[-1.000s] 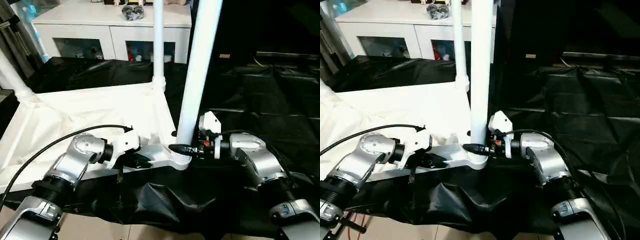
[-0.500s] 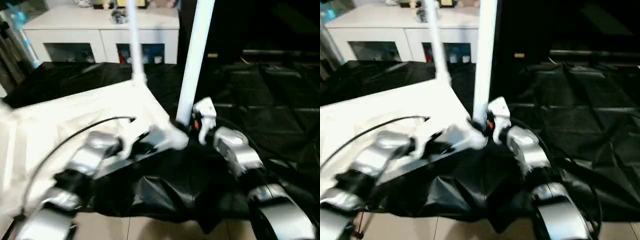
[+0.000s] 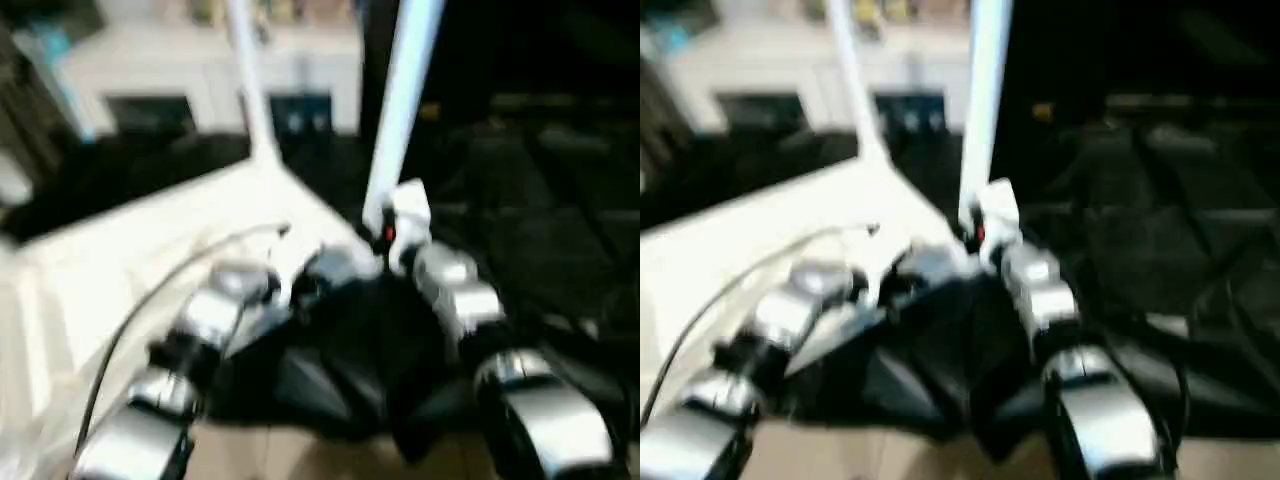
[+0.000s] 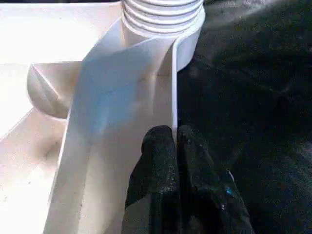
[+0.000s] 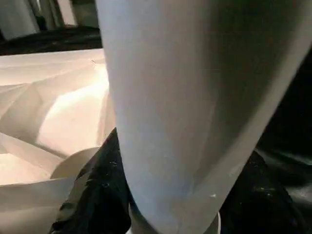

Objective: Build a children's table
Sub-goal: Rotate leg to tighten

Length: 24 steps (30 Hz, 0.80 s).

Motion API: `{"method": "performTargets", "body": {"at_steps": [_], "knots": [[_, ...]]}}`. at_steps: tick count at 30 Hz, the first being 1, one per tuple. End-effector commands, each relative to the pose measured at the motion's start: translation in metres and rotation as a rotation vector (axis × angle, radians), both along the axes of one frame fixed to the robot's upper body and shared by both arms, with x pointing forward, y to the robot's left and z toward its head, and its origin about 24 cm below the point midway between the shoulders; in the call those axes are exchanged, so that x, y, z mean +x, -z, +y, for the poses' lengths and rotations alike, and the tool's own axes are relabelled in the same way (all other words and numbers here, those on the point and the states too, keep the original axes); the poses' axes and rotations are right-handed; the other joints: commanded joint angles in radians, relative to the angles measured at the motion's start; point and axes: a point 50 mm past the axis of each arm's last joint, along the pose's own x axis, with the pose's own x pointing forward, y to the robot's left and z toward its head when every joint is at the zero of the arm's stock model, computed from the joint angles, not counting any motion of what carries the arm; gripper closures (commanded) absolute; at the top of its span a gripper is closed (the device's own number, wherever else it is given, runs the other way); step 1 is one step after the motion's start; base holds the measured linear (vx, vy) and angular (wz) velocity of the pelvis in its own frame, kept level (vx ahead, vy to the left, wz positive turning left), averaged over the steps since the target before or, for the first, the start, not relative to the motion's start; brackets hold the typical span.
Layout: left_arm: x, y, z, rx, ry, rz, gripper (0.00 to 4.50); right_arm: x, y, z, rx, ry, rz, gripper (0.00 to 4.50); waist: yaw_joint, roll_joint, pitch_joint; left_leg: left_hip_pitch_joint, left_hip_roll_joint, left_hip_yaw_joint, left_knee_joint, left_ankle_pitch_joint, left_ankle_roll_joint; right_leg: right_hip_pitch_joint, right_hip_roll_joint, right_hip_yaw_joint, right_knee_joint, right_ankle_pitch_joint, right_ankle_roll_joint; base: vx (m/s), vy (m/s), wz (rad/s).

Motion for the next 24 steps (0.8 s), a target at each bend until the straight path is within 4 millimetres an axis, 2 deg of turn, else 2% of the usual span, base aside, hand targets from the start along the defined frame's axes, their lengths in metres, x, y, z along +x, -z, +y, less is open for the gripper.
{"method": "performTargets", "body": {"at_steps": [1,2,7,11,12,13,14,16,17,18,19,20,21,22,23,24], "knots": [[0.002,-0.003,-0.001,0.012,0.011,-0.030,4.50,-0.026,0.047,0.018,-0.022,-0.067,0.222,2.62,-0.012,0.003,-0.026,-0.012,0.029,0.002,-0.095,-0.313,0.013,0.022,-0.051,0.048,-0.101,-0.291,-0.190,0.000,0.000,0.00],[0.000,-0.003,-0.001,0.010,0.036,-0.029,4.50,-0.026,0.047,0.019,-0.024,-0.071,0.227,2.62,-0.013,-0.001,-0.029,-0.014,0.028,0.002,-0.096,-0.311,0.013,0.027,-0.053,0.049,-0.100,-0.296,-0.186,0.000,0.000,0.00],[-0.001,-0.003,-0.001,0.009,0.049,-0.031,4.50,-0.025,0.046,0.020,-0.024,-0.074,0.227,2.62,-0.014,0.002,-0.034,-0.008,0.031,0.012,-0.096,-0.253,0.027,0.028,-0.055,0.054,-0.099,-0.197,-0.207,0.000,0.000,0.00],[-0.002,-0.004,0.000,0.007,0.053,-0.029,4.50,-0.025,0.045,0.021,-0.023,-0.082,0.225,2.62,-0.013,-0.002,-0.031,-0.005,0.032,0.019,-0.098,-0.278,0.024,0.026,-0.057,0.055,-0.105,-0.252,-0.197,0.000,0.000,0.00],[-0.004,-0.004,0.001,0.007,0.092,-0.041,4.50,-0.024,0.042,0.024,-0.025,-0.104,0.219,2.62,-0.011,-0.013,-0.030,-0.004,0.032,0.020,-0.099,-0.287,0.024,0.024,-0.058,0.056,-0.110,-0.285,-0.187,0.000,0.000,0.00],[-0.006,-0.005,0.002,0.009,0.126,-0.046,4.50,-0.023,0.040,0.025,-0.030,-0.120,0.212,2.62,-0.009,-0.008,-0.030,-0.004,0.032,0.019,-0.100,-0.284,0.023,0.024,-0.061,0.057,-0.109,-0.311,-0.180,0.000,0.000,0.00],[-0.007,-0.005,0.002,0.011,0.154,-0.049,4.50,-0.022,0.039,0.026,-0.034,-0.131,0.207,2.27,-0.010,-0.007,-0.030,-0.003,0.033,0.021,-0.100,-0.281,0.023,0.023,-0.061,0.059,-0.111,-0.314,-0.177,0.000,0.000,0.00],[-0.010,-0.005,0.001,0.017,0.197,-0.057,4.50,-0.021,0.037,0.025,-0.034,-0.138,0.202,1.92,-0.010,-0.005,-0.033,-0.004,0.036,0.020,-0.101,-0.246,0.023,0.025,-0.059,0.059,-0.107,-0.260,-0.185,0.000,0.000,0.00],[-0.012,-0.005,0.001,0.012,0.209,-0.050,4.50,-0.019,0.034,0.024,-0.027,-0.151,0.198,1.89,-0.011,-0.002,-0.034,-0.005,0.036,0.022,-0.099,-0.223,0.025,0.026,-0.057,0.060,-0.101,-0.208,-0.200,0.000,0.000,0.00],[-0.013,-0.005,0.001,0.008,0.210,-0.047,4.50,-0.019,0.033,0.024,-0.026,-0.159,0.194,1.83,-0.012,-0.003,-0.039,-0.005,0.037,0.026,-0.094,-0.173,0.029,0.032,-0.055,0.058,-0.090,-0.108,-0.226,0.000,0.000,0.00],[-0.013,-0.005,0.001,0.007,0.212,-0.046,4.50,-0.018,0.032,0.024,-0.026,-0.163,0.189,1.71,-0.012,-0.003,-0.039,-0.005,0.037,0.026,-0.094,-0.173,0.029,0.032,-0.055,0.058,-0.090,-0.108,-0.226,0.000,0.000,0.00],[-0.014,-0.005,0.002,0.007,0.215,-0.044,4.50,-0.017,0.030,0.023,-0.023,-0.167,0.186,1.48,-0.011,-0.004,-0.040,-0.005,0.036,0.029,-0.090,-0.136,0.039,0.033,-0.053,0.057,-0.084,-0.049,-0.238,0.000,0.000,0.00],[-0.014,-0.005,0.002,0.008,0.218,-0.044,4.50,-0.016,0.029,0.023,-0.021,-0.168,0.185,1.48,-0.011,-0.002,-0.041,-0.006,0.035,0.030,-0.087,-0.107,0.049,0.035,-0.052,0.056,-0.079,-0.004,-0.248,0.000,0.000,0.00],[-0.015,-0.005,0.002,0.009,0.226,-0.045,4.50,-0.015,0.026,0.022,-0.020,-0.173,0.176,1.43,-0.011,-0.001,-0.042,-0.004,0.036,0.031,-0.086,-0.099,0.051,0.036,-0.052,0.056,-0.078,0.013,-0.252,0.000,0.000,0.00],[-0.015,-0.005,0.002,0.011,0.231,-0.045,4.50,-0.014,0.024,0.022,-0.017,-0.178,0.169,1.38,-0.009,-0.004,-0.044,-0.002,0.035,0.032,-0.083,-0.085,0.059,0.036,-0.052,0.056,-0.075,0.042,-0.260,0.000,0.000,0.00],[-0.016,-0.005,0.004,0.016,0.242,-0.047,4.50,-0.012,0.019,0.021,-0.013,-0.197,0.149,1.21,-0.010,-0.004,-0.047,-0.005,0.034,0.032,-0.081,-0.063,0.068,0.040,-0.051,0.055,-0.071,0.076,-0.265,0.000,0.000,0.00]]}}
